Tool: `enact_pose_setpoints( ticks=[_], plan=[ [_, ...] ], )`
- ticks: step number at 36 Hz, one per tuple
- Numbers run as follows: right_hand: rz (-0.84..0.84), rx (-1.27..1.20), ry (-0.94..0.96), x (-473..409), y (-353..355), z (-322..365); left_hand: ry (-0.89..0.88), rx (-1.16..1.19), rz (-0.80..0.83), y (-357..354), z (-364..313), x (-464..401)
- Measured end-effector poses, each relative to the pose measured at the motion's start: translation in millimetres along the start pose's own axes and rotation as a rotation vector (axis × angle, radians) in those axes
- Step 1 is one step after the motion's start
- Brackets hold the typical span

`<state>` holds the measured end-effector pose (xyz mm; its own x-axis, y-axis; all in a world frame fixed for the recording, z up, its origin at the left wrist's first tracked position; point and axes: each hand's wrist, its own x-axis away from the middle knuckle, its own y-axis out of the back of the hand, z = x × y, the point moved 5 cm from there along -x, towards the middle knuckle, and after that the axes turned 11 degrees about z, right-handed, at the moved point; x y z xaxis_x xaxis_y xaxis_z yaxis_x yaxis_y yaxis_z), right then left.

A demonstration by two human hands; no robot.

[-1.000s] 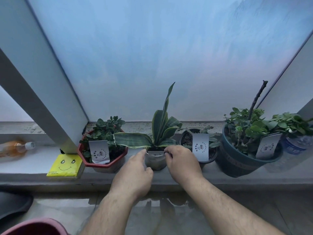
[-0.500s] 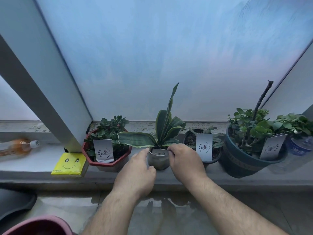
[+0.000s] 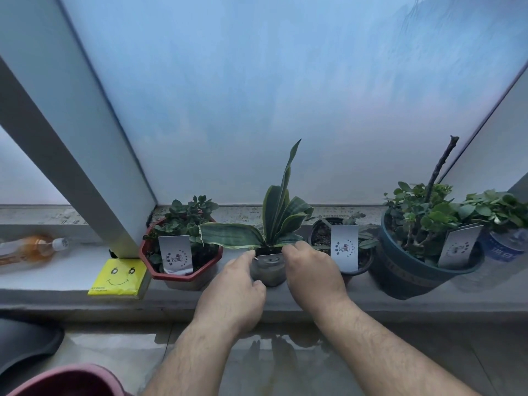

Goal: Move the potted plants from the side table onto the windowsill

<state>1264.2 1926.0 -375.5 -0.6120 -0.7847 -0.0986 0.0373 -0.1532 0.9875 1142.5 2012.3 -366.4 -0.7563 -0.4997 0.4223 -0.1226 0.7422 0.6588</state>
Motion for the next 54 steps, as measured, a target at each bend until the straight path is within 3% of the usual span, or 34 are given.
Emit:
enact_pose_setpoints(
  ticks=[16,25,36,42,47,54],
  plan=[
    [0.099,-0.048,-0.032,3.2,-9.1,-4.7,-0.015,0.01,-0.005,1.0,-1.5,0.1],
    [0.06,-0.197,-0.035,18.0,30.7,-27.5,-0.014,0.023,-0.015,7.3,-0.6,-1.4],
    [-0.004,-0.474,-0.393,32.4,53.7,-106.8,-0.098,0.057,-0.134,9.5,-21.9,5.1],
    [0.004,-0.391,-0.231,27.4,57.3,-105.8,-0.145,0.093,-0.111,0.3,-34.2,6.2],
    [0.118,-0.395,-0.22,23.3,49.2,-105.8,-0.147,0.007,0.045,-19.2,-36.1,10.8],
    [0.155,-0.455,-0.271,17.0,47.7,-116.1,-0.123,-0.109,0.302,-51.6,-33.5,13.9]
  ],
)
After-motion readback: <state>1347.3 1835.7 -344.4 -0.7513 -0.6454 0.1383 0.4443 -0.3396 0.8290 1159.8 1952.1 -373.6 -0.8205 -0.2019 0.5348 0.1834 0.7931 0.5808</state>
